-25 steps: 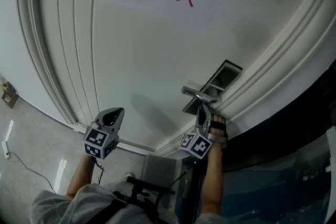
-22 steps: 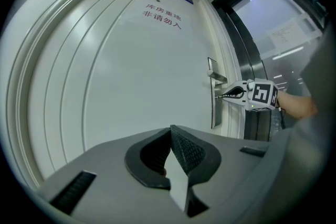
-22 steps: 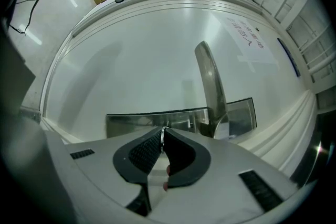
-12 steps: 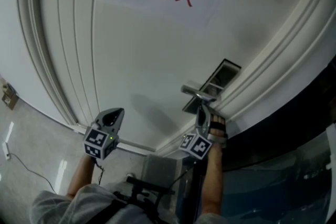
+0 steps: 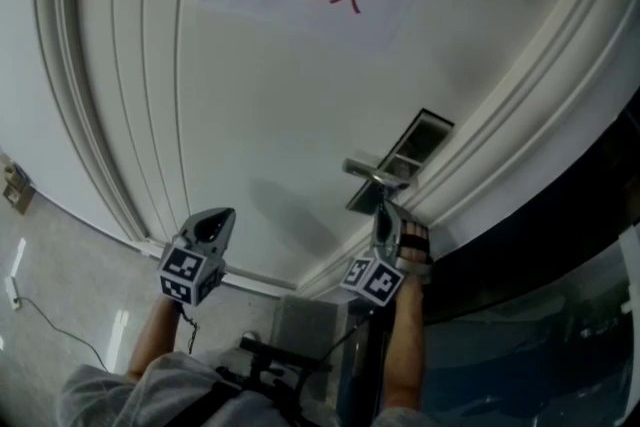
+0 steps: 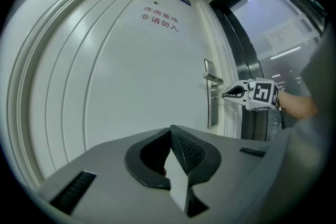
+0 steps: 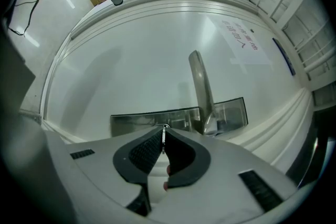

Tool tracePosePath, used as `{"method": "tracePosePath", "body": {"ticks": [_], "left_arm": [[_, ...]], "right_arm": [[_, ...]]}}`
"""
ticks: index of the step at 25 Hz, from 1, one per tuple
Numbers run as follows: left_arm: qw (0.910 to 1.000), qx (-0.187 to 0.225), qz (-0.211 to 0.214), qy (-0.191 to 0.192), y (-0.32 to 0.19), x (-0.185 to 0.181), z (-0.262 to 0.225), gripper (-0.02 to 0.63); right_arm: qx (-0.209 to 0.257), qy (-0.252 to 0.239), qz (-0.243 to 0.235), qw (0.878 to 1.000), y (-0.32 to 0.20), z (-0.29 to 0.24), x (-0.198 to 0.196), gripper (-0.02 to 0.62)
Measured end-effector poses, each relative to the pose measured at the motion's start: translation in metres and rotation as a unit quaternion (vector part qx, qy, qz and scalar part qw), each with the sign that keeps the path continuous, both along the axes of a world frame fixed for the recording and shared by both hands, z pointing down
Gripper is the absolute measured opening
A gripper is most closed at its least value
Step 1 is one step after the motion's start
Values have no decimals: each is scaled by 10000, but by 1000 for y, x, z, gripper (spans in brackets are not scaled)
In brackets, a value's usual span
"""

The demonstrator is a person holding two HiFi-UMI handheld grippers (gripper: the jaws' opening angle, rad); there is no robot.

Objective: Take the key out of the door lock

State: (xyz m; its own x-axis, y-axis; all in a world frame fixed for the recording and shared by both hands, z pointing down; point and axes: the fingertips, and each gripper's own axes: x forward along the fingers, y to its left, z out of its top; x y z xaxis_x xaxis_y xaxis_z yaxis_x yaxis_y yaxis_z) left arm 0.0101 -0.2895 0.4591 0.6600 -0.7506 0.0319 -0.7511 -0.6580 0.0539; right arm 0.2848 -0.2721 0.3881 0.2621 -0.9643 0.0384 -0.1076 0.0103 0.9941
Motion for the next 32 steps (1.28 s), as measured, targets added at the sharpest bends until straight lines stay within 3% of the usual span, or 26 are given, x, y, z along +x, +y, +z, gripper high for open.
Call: {"method": "tracePosePath", "body": {"ticks": [4,9,19,25,29,32], "left_arm": [[10000,1,50,-11,6,-1,1,8],[9998,29,188,-37,15,2,2,8],[9986,156,492,-117,38,1,-4,8],[9982,160,576,-107,52,-7,-6,8],[9979,151,626,-68,63,-12,-4,8],[9975,142,687,-58,71,-14,-3,8]], "right_arm": [[122,-83,59,9999,12,-3,0,23],[291,-865,18,9958,37,-3,-4,23],[714,-1910,203,9788,90,-3,-10,21],[942,-2810,312,9546,123,0,-19,22],[1222,-3818,17,9161,144,6,-33,23],[1401,-4269,-126,8933,160,4,-44,23]]}}
